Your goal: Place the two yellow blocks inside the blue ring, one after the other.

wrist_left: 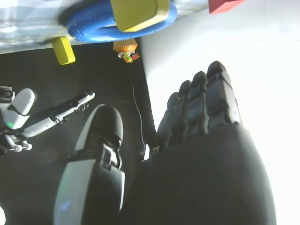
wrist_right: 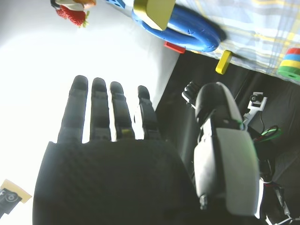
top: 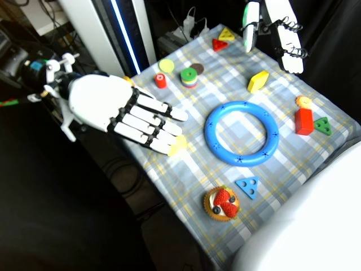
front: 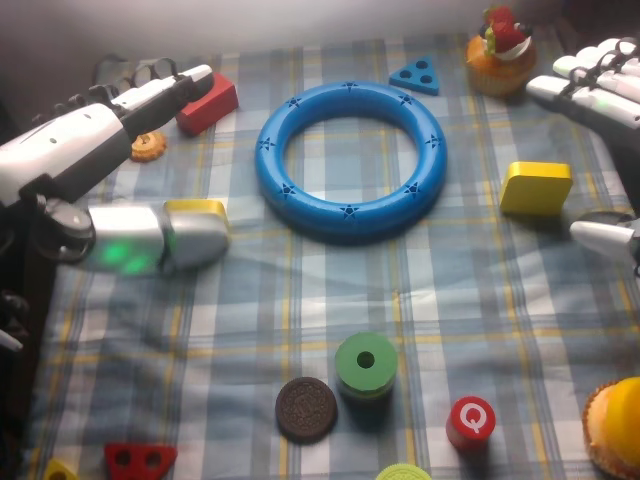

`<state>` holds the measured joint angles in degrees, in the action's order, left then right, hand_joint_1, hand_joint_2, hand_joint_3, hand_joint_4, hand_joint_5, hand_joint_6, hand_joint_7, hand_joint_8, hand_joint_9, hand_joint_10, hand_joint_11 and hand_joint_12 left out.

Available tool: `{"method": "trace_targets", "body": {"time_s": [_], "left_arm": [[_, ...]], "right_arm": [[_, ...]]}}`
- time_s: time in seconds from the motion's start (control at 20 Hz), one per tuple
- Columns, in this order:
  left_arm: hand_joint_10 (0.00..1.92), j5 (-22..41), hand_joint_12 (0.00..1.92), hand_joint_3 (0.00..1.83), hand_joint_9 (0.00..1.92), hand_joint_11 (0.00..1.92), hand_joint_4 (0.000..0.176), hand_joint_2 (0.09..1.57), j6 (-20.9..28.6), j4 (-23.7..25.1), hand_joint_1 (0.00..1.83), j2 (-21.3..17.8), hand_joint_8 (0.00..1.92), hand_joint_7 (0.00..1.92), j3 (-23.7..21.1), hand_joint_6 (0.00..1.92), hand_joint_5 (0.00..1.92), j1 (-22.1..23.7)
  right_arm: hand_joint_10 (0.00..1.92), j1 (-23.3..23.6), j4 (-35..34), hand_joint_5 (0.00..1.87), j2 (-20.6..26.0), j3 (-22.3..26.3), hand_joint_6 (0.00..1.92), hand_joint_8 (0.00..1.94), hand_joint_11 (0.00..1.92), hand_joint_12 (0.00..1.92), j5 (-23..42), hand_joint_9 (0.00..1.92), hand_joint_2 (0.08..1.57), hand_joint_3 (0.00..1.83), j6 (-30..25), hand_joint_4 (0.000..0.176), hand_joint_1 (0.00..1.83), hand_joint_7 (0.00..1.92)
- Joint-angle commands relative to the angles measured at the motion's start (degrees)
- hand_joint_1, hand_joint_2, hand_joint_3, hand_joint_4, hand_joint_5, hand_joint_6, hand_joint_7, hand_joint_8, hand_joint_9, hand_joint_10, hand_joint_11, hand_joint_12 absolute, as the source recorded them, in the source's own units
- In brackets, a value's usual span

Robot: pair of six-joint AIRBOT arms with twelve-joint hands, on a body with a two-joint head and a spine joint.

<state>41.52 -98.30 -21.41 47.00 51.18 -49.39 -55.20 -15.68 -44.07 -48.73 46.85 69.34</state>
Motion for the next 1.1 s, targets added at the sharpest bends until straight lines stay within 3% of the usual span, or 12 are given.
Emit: {"method": "trace_targets", "body": {"time_s": [0.0, 0.1, 0.25, 0.4, 0.65, 0.8, 0.85, 0.9, 0.95, 1.0, 1.05], "left_arm": [[0.00, 6.55, 0.00, 0.01, 0.00, 0.00, 0.054, 0.99, 0.22, 0.73, 0.90, 0.21, 0.00, 0.00, 0.12, 0.00, 0.00, 0.58], [0.00, 6.04, 0.00, 0.01, 0.00, 0.00, 0.061, 0.99, -0.38, 0.16, 0.90, 0.21, 0.00, 0.00, 0.18, 0.00, 0.00, 0.58], [0.00, 4.42, 0.00, 0.00, 0.00, 0.00, 0.035, 0.98, -3.26, -2.25, 0.94, 0.34, 0.01, 0.02, 0.51, 0.03, 0.08, 0.58], [0.01, 2.66, 0.00, 0.00, 0.03, 0.00, 0.037, 1.00, -6.40, -5.66, 1.02, 1.61, 0.01, 0.09, 1.88, 0.02, 0.15, 0.70], [0.04, 0.20, 0.01, 0.00, 0.21, 0.01, 0.000, 1.05, -11.36, -9.26, 1.07, 4.12, 0.02, 0.34, 3.77, 0.01, 0.39, 1.74], [0.05, -0.96, 0.56, 0.00, 0.40, 0.00, 0.000, 1.10, -15.29, -11.90, 1.07, 5.61, 0.04, 0.57, 4.78, 0.04, 0.56, 2.55], [0.11, -1.18, 0.94, 0.00, 0.56, 0.00, 0.000, 1.13, -15.29, -12.01, 1.06, 5.98, 0.08, 0.74, 5.08, 0.09, 0.73, 2.73], [0.18, -1.34, 1.25, 0.00, 0.68, 0.00, 0.020, 1.17, -15.42, -12.01, 1.15, 6.28, 0.91, 0.84, 5.30, 0.99, 0.83, 2.92], [0.27, -1.94, 1.49, 0.00, 0.83, 0.00, 0.034, 1.16, -15.86, -12.33, 1.18, 6.92, 1.05, 0.91, 6.03, 1.11, 0.87, 3.53], [0.57, -2.18, 1.68, 0.00, 0.81, 0.00, 0.011, 1.16, -15.87, -12.39, 1.19, 7.24, 1.13, 0.93, 6.40, 1.08, 0.87, 3.82], [0.85, -2.09, 1.78, 0.00, 0.71, 0.00, 0.010, 1.17, -15.90, -12.39, 1.19, 7.46, 1.19, 0.91, 6.58, 1.12, 0.85, 4.11]], "right_arm": [[0.00, 0.37, -0.29, 0.00, -0.02, -0.25, 0.00, 0.00, 0.00, 0.00, 7.71, 0.00, 1.23, 0.03, 0.15, 0.000, 0.48, 0.00], [0.00, 0.23, -0.60, 0.00, -0.02, -0.24, 0.00, 0.00, 0.00, 0.00, 8.03, 0.00, 1.22, 0.02, 0.14, 0.000, 0.48, 0.00], [0.00, 0.23, -0.68, 0.00, -0.02, -0.24, 0.00, 0.00, 0.00, 0.00, 8.04, 0.00, 1.24, 0.01, 0.14, 0.005, 0.47, 0.00], [0.00, 0.10, -1.25, 0.00, -0.03, -0.21, 0.00, 0.00, 0.00, 0.00, 8.30, 0.00, 1.24, 0.01, 0.12, 0.000, 0.48, 0.00], [0.00, -0.10, -1.57, 0.00, -0.10, -0.14, 0.00, 0.00, 0.00, 0.00, 8.72, 0.00, 1.24, 0.00, 0.11, 0.000, 0.49, 0.00], [0.00, -0.13, -1.63, 0.00, -0.18, -0.14, 0.00, 0.00, 0.00, 0.00, 8.75, 0.00, 1.25, 0.00, 0.10, 0.000, 0.47, 0.00], [0.00, -0.16, -1.63, 0.00, -0.22, -0.15, 0.00, 0.00, 0.00, 0.00, 8.75, 0.00, 1.25, 0.01, 0.10, 0.000, 0.48, 0.00], [0.00, -0.21, -1.63, 0.00, -0.22, -0.15, 0.00, 0.00, 0.00, 0.00, 8.75, 0.00, 1.25, 0.01, 0.08, 0.000, 0.48, 0.00], [0.00, -0.31, -1.70, 0.00, -0.22, -0.15, 0.00, 0.00, 0.00, 0.00, 8.75, 0.00, 1.26, 0.01, -0.05, 0.000, 0.46, 0.00], [0.00, -0.34, -1.72, 0.00, -0.22, -0.15, 0.00, 0.00, 0.00, 0.00, 8.75, 0.00, 1.26, 0.01, -0.06, 0.000, 0.46, 0.00], [0.00, -0.37, -1.74, 0.00, -0.22, -0.15, 0.00, 0.00, 0.00, 0.00, 8.75, 0.00, 1.26, 0.01, -0.06, 0.005, 0.48, 0.00]]}}
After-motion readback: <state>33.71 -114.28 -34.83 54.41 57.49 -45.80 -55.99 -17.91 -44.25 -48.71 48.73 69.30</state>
